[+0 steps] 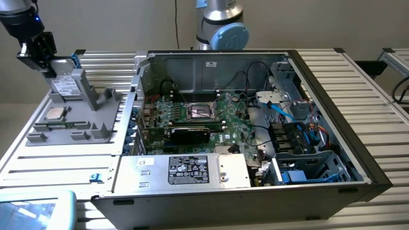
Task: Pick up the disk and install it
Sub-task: 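Pick up the disk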
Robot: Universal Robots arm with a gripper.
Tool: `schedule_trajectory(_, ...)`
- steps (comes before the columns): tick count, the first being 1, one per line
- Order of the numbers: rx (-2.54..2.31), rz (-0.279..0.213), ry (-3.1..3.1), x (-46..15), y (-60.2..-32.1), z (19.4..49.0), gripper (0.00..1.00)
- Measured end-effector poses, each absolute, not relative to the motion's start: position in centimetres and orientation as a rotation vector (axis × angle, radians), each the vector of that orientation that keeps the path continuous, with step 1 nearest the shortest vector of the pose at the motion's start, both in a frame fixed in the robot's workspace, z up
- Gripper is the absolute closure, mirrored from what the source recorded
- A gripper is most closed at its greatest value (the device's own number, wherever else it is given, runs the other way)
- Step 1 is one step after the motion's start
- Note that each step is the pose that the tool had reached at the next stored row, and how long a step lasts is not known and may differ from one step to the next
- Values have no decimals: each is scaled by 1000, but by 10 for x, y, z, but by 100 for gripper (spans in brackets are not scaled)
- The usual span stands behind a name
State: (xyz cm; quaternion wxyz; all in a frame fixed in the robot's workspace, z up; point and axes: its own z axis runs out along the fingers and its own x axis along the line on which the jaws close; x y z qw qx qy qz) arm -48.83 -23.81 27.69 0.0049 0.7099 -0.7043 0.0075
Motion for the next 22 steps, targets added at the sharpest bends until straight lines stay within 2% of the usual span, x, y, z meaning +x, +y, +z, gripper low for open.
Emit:
schedule_trajectory(8,2224,26,-2206,-488,-238,279,63)
schedule_trajectory(22,2228,34,-2210,-488,-238,306,63)
